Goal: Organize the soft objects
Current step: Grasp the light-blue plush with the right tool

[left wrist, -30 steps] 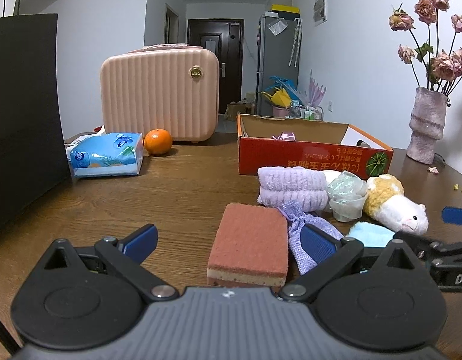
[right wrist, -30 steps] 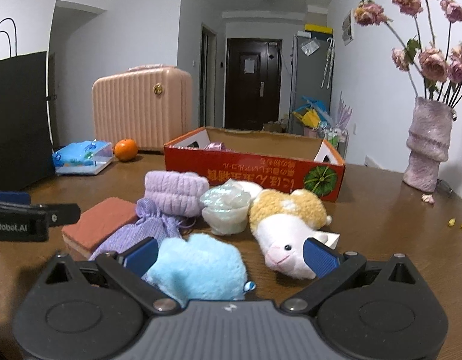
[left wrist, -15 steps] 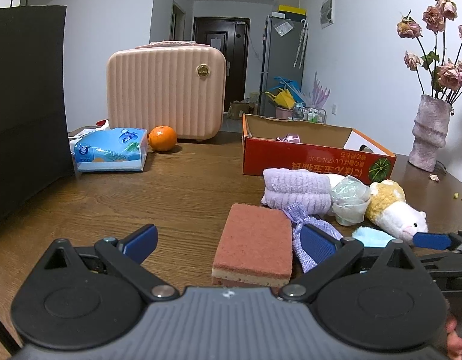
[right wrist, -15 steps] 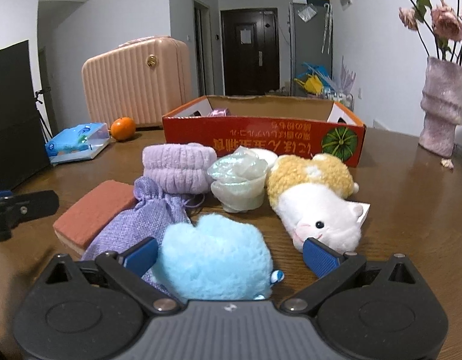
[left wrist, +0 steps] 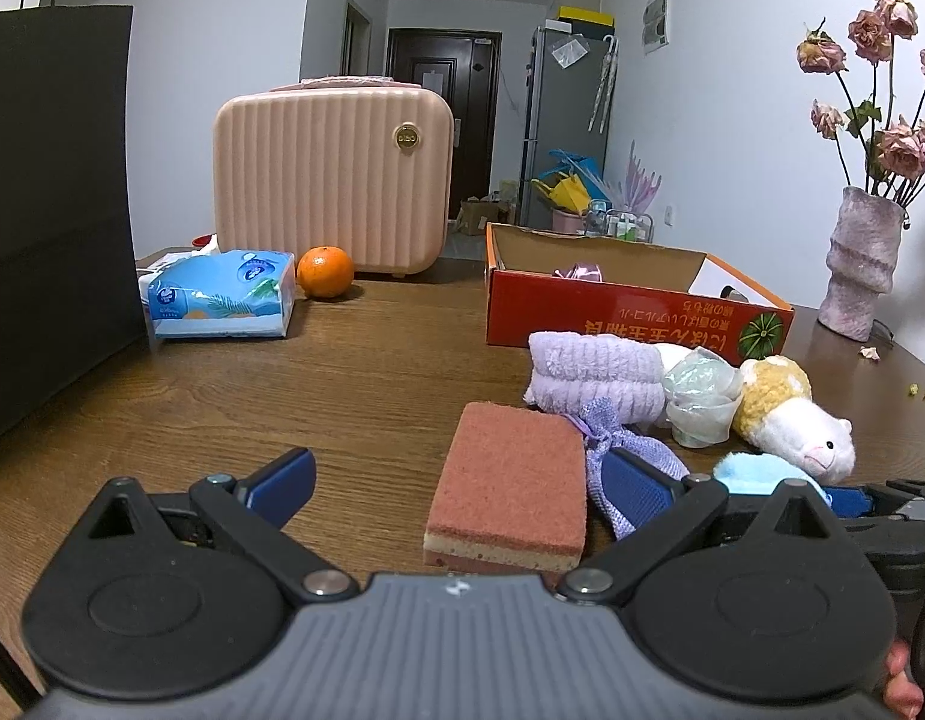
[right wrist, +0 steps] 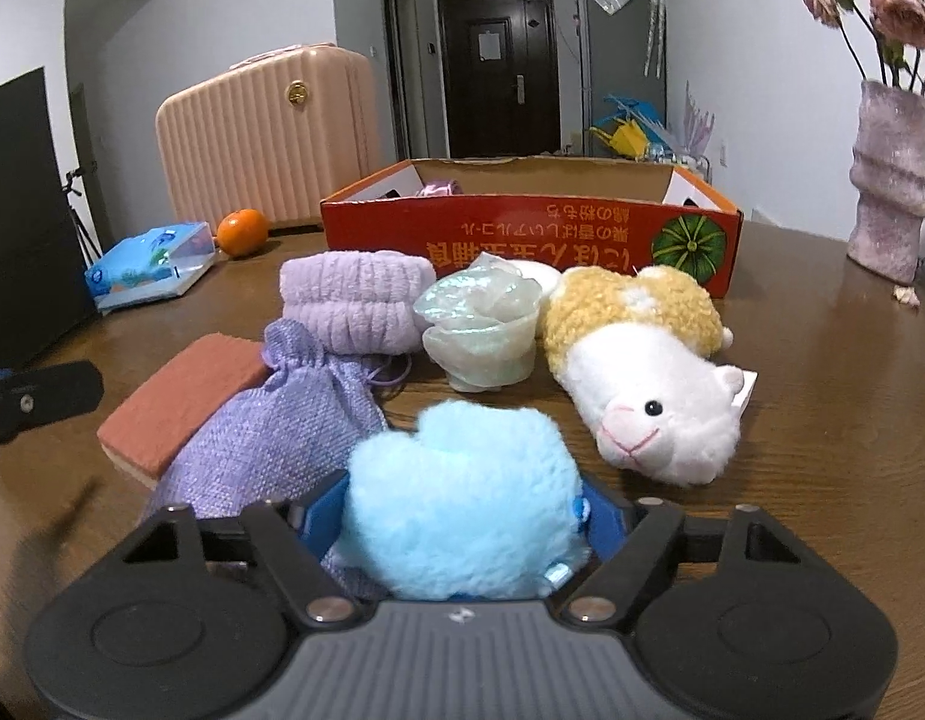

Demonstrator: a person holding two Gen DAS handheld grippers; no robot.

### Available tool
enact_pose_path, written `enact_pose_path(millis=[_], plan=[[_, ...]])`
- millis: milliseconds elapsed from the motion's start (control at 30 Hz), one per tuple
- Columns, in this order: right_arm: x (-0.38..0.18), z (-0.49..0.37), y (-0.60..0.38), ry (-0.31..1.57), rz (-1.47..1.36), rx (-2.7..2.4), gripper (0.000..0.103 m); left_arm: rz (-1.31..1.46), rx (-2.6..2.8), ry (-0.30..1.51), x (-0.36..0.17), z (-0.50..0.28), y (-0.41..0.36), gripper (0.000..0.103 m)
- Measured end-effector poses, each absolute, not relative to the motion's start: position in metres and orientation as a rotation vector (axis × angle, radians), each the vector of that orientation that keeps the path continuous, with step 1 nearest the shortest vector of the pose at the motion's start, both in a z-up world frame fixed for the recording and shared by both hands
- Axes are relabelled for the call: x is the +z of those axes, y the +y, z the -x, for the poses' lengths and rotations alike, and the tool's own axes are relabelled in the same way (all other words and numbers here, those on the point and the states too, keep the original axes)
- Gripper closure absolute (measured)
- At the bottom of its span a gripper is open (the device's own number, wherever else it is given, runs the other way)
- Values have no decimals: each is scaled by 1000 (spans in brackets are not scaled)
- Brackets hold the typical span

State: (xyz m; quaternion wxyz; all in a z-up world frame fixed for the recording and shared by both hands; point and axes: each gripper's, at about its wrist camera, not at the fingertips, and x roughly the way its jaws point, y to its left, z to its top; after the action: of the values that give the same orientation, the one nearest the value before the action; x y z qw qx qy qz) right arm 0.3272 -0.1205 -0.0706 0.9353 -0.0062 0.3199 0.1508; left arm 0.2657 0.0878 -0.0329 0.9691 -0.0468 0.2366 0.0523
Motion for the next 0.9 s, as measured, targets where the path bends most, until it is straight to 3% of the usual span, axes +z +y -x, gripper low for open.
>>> enact_pose_path(millis=[900], plan=[[-40,-304,-142,452,-15,277,31,71,93,600,-50,-297,85,0]])
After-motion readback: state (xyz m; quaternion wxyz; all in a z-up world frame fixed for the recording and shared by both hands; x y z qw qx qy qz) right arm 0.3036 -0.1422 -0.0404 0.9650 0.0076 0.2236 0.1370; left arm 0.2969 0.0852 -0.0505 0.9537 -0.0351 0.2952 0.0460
